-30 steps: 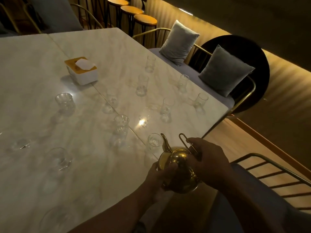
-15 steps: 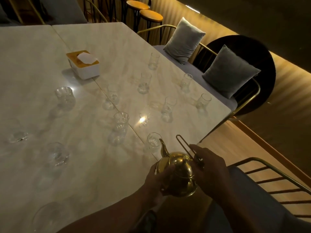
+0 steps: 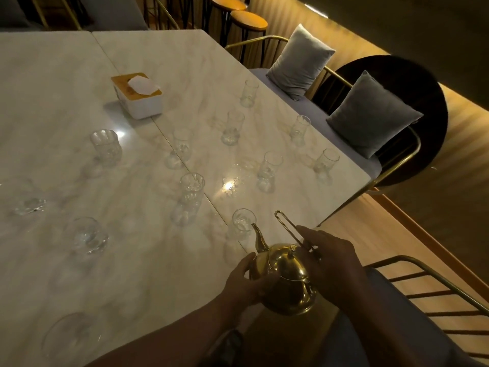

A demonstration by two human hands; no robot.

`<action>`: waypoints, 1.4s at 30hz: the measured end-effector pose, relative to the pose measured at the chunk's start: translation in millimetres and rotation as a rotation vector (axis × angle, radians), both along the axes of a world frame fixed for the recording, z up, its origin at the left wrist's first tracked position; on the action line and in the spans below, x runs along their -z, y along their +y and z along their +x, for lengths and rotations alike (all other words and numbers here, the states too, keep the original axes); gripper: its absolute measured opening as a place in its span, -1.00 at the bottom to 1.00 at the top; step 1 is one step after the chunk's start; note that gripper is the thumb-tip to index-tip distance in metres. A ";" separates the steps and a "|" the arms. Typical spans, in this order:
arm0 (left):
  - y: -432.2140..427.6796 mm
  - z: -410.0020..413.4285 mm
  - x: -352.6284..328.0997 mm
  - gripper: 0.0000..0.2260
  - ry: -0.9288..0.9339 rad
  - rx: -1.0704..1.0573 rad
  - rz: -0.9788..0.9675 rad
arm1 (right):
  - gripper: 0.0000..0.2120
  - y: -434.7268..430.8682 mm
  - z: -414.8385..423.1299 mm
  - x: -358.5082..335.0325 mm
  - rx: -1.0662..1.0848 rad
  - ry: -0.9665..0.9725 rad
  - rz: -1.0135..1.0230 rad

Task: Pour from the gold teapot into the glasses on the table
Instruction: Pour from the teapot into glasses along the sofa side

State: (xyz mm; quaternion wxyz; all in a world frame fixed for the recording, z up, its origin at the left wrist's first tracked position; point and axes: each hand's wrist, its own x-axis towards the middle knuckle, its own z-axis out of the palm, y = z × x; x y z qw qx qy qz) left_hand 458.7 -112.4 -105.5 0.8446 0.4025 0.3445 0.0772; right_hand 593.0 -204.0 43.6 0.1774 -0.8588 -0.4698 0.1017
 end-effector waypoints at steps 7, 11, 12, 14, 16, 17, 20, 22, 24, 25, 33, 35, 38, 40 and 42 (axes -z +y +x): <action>1.8 -6.7 -17.3 -0.46 -0.083 -0.016 0.035 | -0.58 7.2 5.2 -4.9 0.004 0.039 0.002; 4.5 -4.4 -23.0 -0.48 -0.036 -0.018 0.003 | -0.58 11.8 6.4 -7.8 -0.016 0.030 -0.016; 5.2 -3.6 -25.8 -0.48 -0.016 -0.020 -0.005 | -0.58 12.7 6.6 -8.0 -0.024 0.026 -0.022; 6.0 -1.6 -29.5 -0.49 0.006 -0.029 -0.022 | -0.59 14.4 6.9 -8.2 -0.029 0.020 -0.029; 6.7 -0.2 -32.2 -0.48 0.019 -0.046 -0.010 | -0.60 15.6 7.2 -8.3 -0.027 0.016 -0.021; 6.6 0.1 -33.4 -0.48 0.028 -0.057 0.006 | -0.61 15.9 7.4 -8.3 -0.021 0.022 -0.013; 6.1 0.5 -36.9 -0.53 0.051 -0.076 0.052 | -0.61 16.2 7.6 -8.0 -0.010 0.025 -0.003; 6.4 0.3 -39.8 -0.58 0.050 -0.078 0.056 | -0.60 16.7 7.5 -7.5 -0.010 0.015 -0.002; 7.3 0.1 -42.4 -0.62 0.050 -0.079 0.052 | -0.60 17.8 7.7 -7.9 -0.007 0.011 -0.001; 7.8 0.0 -43.5 -0.64 0.051 -0.084 0.049 | -0.60 18.3 7.7 -8.8 -0.006 0.008 -0.005; 10.1 -0.7 -45.5 -0.57 0.056 -0.077 0.038 | -0.62 22.0 7.3 -12.9 -0.013 -0.007 0.008; 10.8 -0.9 -45.4 -0.56 0.055 -0.075 0.033 | -0.62 23.3 7.2 -14.0 -0.011 0.004 0.007; 11.7 -0.8 -46.1 -0.55 0.065 -0.073 0.021 | -0.62 25.1 7.0 -14.9 -0.009 0.015 -0.005; 12.3 -0.5 -45.7 -0.57 0.072 -0.069 0.017 | -0.62 26.3 7.1 -15.2 -0.006 0.015 -0.005; 12.8 -0.4 -44.9 -0.57 0.073 -0.060 0.013 | -0.61 27.2 7.6 -15.1 0.002 0.018 -0.010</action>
